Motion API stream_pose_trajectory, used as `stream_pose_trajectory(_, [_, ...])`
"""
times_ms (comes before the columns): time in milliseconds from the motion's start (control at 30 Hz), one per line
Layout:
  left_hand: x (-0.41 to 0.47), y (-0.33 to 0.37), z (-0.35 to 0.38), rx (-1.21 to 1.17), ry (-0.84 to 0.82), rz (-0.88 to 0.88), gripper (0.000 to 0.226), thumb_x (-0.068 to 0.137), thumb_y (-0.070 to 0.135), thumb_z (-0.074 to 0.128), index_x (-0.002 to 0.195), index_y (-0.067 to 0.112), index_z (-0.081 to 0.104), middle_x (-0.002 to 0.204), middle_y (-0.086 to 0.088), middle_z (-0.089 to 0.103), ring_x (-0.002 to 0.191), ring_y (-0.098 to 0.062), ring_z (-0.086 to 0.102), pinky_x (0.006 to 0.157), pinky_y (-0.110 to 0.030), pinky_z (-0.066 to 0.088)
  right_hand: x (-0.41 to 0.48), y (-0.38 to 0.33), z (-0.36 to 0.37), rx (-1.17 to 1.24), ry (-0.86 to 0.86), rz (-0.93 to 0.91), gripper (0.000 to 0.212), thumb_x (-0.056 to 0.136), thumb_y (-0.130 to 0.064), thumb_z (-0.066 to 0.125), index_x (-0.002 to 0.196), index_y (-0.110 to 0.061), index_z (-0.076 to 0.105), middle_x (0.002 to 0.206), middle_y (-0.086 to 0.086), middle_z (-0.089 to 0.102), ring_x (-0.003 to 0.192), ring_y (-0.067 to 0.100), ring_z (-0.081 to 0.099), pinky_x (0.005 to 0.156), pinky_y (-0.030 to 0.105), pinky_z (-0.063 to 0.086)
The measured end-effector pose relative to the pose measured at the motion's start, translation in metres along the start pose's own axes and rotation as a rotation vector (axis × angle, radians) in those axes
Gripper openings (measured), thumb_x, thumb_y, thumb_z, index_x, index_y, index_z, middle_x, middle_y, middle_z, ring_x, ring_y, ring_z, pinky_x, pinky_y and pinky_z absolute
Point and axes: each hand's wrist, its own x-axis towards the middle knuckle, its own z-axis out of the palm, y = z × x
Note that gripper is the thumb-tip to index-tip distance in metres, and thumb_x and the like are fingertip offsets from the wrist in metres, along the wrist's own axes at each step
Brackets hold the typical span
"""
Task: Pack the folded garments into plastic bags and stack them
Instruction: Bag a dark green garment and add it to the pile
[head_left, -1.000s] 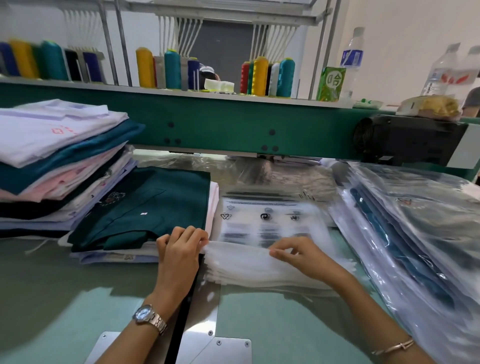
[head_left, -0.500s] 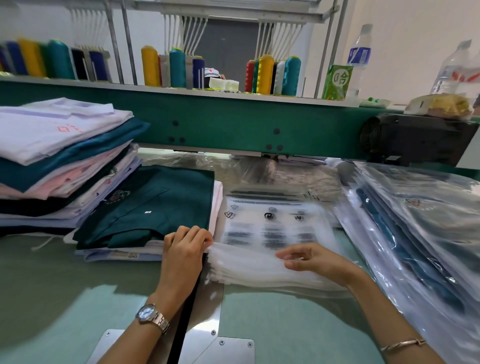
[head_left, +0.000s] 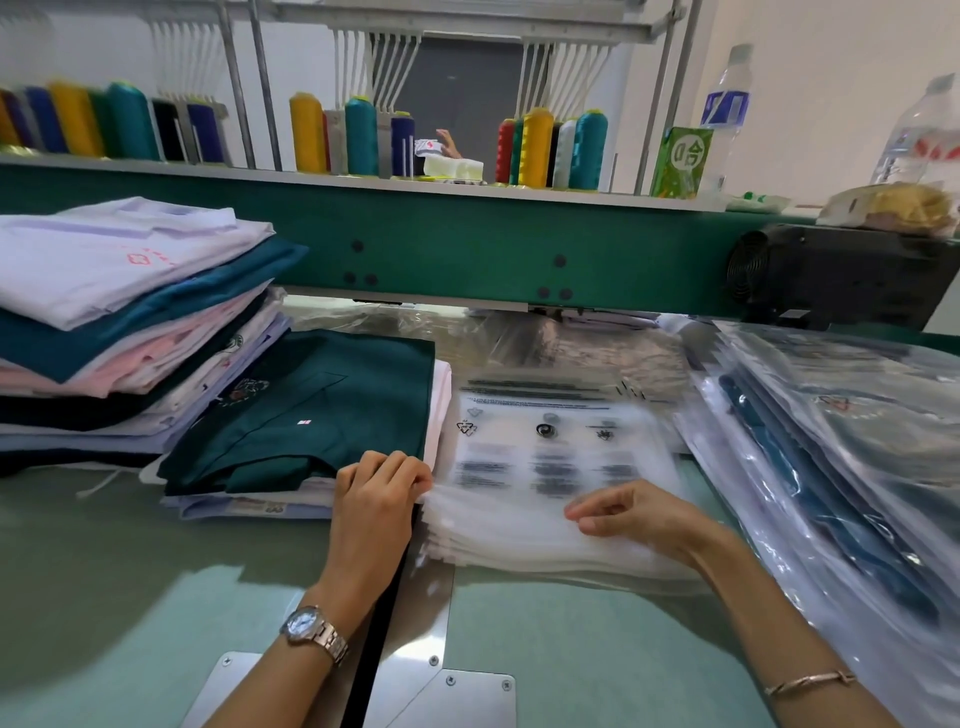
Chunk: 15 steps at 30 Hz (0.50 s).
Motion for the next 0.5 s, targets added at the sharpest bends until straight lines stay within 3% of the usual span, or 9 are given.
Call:
stream_pose_trajectory(133, [0.0,0.0,-0.001,-0.014,0.007,-0.006,0.024,0.095,0.031,0.038,0.087,0.027,0.061,0.085,0.017,0.056,0.085,-0.013,0.051,0.077,-0.025,0.024,-0.002,-0.003,0.013,-0.161,0.067,-0.19,0.019,0.071,-0.038,0.08,0.087,-0.026,0.08,0.104,-0.011,0.073,0.096,0.007,0.068,0.08,0.02,0.05])
stream_pose_trajectory(300, [-0.001,0.0,-0.001,-0.018,0.005,-0.007,0.023,0.095,0.03,0.039,0.088,0.027,0.061,0.086,0.017,0.057,0.086,-0.013,0.051,0.078,-0.025,0.024,-0.003,-0.002,0.023,-0.4,0.137,-0.323,0.015,0.078,-0.04,0.077,0.092,-0.034,0.078,0.101,-0.019,0.071,0.091,0.001,0.066,0.074,0.018,0.051])
stream_pose_trajectory(500, [0.0,0.001,0.0,-0.026,0.009,-0.012,0.018,0.093,0.026,0.043,0.087,0.027,0.06,0.084,0.017,0.056,0.085,-0.013,0.05,0.077,-0.028,0.028,-0.007,-0.008,0.029,-0.73,0.191,-0.469,0.021,0.084,-0.038,0.067,0.09,-0.021,0.079,0.095,-0.016,0.072,0.078,-0.001,0.065,0.068,0.017,0.051])
